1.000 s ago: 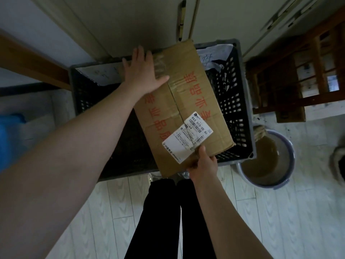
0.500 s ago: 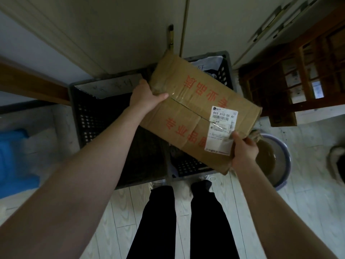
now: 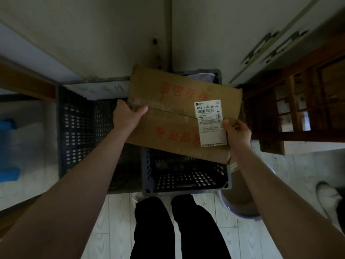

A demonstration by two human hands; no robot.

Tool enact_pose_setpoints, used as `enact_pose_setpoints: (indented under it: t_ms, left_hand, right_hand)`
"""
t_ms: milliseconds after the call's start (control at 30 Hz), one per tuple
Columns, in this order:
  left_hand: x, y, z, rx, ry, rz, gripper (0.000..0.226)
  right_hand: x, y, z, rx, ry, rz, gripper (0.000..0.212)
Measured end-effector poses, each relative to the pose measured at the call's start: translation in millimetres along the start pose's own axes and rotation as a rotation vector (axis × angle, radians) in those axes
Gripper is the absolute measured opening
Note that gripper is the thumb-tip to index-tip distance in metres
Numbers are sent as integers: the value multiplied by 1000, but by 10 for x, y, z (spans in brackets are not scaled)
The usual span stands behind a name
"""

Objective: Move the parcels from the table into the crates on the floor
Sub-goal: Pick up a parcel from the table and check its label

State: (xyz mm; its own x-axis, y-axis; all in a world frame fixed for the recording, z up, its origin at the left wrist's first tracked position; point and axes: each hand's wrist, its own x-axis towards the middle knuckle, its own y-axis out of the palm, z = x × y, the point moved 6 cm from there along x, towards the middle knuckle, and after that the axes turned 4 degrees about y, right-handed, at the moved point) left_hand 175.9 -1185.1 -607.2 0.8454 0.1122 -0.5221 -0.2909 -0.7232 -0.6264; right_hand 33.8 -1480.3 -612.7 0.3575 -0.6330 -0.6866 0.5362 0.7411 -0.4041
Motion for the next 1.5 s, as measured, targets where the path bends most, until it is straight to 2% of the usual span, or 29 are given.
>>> enact_pose_setpoints:
  t_ms: [300, 533, 800, 1100, 1267, 1333, 1400, 1467, 1500]
  left_hand:
    - [-82, 148, -82, -34, -50, -84, 73]
    - [-29, 134, -63, -10, -62, -53, 72]
    - [161, 172, -22, -172, -62, -24, 64]
    - [356, 486, 260, -185, -49, -89, 61]
    - [452, 587, 304, -189, -54, -133, 63]
    - [350, 546, 388, -219, -87, -160, 66]
    - [136, 542, 527, -322, -180, -211, 73]
    - [-161, 611, 700, -479, -389, -250, 79]
    - [-302, 699, 757, -589, -534, -218, 80]
  right_hand:
    - [440, 16, 318, -36, -47, 17, 33]
    - [557, 16, 441, -161, -118, 6, 38]
    - [611, 150, 635, -148, -150, -10, 33]
    - [930, 349, 452, -199, -199, 5, 33]
    - [1021, 431, 437, -252, -240, -55, 43]
    - [826, 305, 400, -206, -288, -138, 43]
    - [568, 109, 216, -50, -262, -248, 33]
    - [300, -4, -117, 120, -118, -316, 19]
    - [203, 12, -287, 196, -2, -313, 21]
